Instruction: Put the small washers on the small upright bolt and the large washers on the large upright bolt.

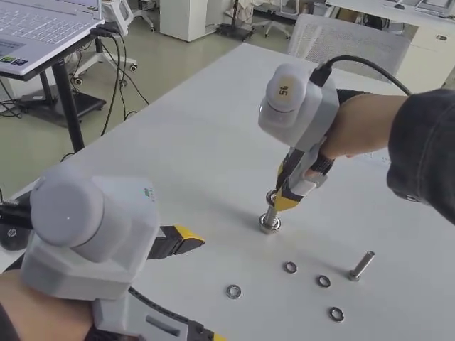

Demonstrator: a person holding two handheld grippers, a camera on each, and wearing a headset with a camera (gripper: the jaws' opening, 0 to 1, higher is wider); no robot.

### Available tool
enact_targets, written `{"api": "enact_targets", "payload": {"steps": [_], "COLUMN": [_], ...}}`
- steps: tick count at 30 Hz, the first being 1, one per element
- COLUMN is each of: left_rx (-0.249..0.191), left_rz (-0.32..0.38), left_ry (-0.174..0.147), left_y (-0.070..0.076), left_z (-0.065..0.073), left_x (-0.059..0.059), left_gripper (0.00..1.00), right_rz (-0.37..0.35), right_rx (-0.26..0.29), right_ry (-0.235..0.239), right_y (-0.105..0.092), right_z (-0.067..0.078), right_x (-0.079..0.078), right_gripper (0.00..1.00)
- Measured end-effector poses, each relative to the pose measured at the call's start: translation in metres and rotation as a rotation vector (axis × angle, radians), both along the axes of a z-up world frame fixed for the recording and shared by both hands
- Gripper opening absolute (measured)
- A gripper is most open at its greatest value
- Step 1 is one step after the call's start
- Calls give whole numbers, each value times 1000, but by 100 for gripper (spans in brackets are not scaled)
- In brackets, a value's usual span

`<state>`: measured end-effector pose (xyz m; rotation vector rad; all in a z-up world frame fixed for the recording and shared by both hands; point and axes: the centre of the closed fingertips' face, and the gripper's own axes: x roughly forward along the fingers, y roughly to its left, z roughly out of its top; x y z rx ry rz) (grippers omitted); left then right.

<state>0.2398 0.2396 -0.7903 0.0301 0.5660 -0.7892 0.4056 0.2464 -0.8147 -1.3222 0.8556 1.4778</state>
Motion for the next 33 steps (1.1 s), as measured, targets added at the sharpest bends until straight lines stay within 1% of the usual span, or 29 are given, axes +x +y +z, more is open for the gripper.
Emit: {"api": "enact_targets", "payload": {"steps": [8, 17, 19, 32, 33], "left_rx": [-1, -2, 0, -2, -2], "left_rz": [0, 1, 0, 6, 5], "left_ry": [2, 5, 6, 9, 10], "left_y": [-1, -1, 0, 1, 1], "left_z": [0, 0, -1, -1, -1], "left_x": [0, 0, 0, 1, 1], "left_gripper": [90, 89, 89, 89, 89], "right_rz": [-4, -12, -8, -13, -11], "right_rx": [-9, -16, -27, -42, -42], "right_ry": [6, 26, 23, 38, 32], "right_y": [-2, -1, -3, -3, -2], "right_z": [-6, -15, -19, -37, -39], "right_x": [0, -1, -1, 1, 2], "right_gripper": [24, 24, 24, 24, 24]}}
